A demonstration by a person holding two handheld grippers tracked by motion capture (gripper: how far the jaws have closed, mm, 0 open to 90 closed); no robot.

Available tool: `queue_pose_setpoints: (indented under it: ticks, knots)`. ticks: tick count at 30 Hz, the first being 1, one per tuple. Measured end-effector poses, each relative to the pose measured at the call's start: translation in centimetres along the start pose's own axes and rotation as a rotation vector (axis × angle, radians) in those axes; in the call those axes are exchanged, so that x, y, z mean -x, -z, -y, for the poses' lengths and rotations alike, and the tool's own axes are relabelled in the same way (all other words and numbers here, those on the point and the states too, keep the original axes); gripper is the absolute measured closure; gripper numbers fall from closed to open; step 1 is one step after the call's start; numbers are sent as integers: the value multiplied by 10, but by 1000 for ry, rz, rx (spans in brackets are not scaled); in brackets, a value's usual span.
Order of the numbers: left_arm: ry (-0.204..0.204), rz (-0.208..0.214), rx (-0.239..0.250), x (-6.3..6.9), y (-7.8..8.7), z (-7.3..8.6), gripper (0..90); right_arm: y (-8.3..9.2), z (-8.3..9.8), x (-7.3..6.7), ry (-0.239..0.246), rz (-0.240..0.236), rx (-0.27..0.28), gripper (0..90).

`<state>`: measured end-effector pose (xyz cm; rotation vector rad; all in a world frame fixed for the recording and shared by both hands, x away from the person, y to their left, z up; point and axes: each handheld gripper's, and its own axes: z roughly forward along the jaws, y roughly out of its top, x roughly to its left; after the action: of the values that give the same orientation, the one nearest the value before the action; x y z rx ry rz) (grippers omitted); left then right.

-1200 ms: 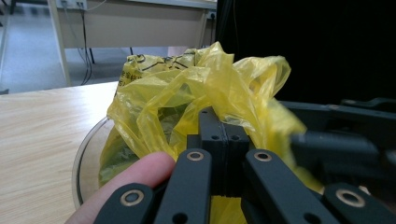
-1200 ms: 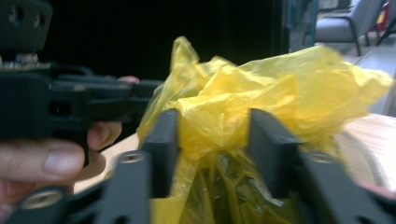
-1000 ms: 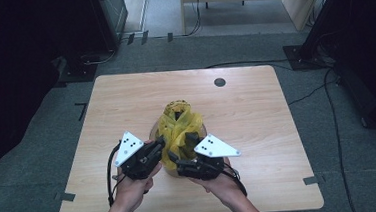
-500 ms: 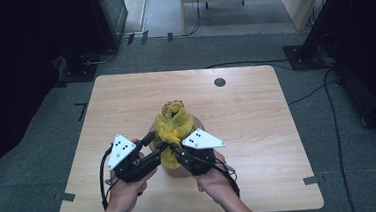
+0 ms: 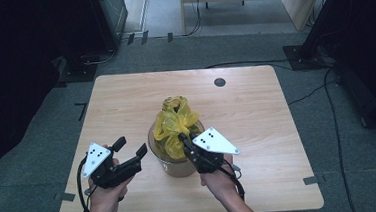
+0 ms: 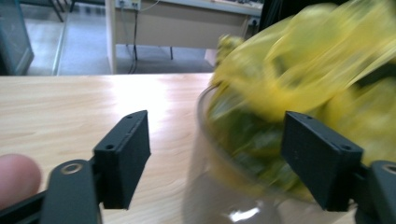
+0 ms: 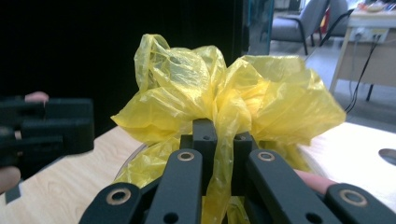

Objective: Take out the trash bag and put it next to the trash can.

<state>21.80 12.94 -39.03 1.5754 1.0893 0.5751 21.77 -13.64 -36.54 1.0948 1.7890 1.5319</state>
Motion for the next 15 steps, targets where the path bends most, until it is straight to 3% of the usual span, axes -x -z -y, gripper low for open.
queue_pose_setpoints:
  ticks: [1,3,6,8,9,10,12,15]
  knots:
    - [-8,-28,-9,-5,0,5,228,1,0,0,-2,3,5,872]
    - [23,-63,-35,-19,-2,14,228,3,-2,1,-3,12,22,872]
    - [33,-124,-83,-37,-6,29,223,5,-3,2,-5,8,53,872]
    - [30,-161,-107,-47,-9,39,203,7,-6,1,4,7,76,872]
    - [17,-202,-129,-56,-11,49,193,9,-8,0,9,9,99,872]
    - [17,-202,-129,-56,-11,49,187,10,-10,-1,8,9,108,872]
    - [-12,-254,-152,-63,-15,60,182,11,-11,-1,10,10,115,872]
    - [-1,-281,-215,-74,-21,74,158,14,-14,-1,16,22,141,872]
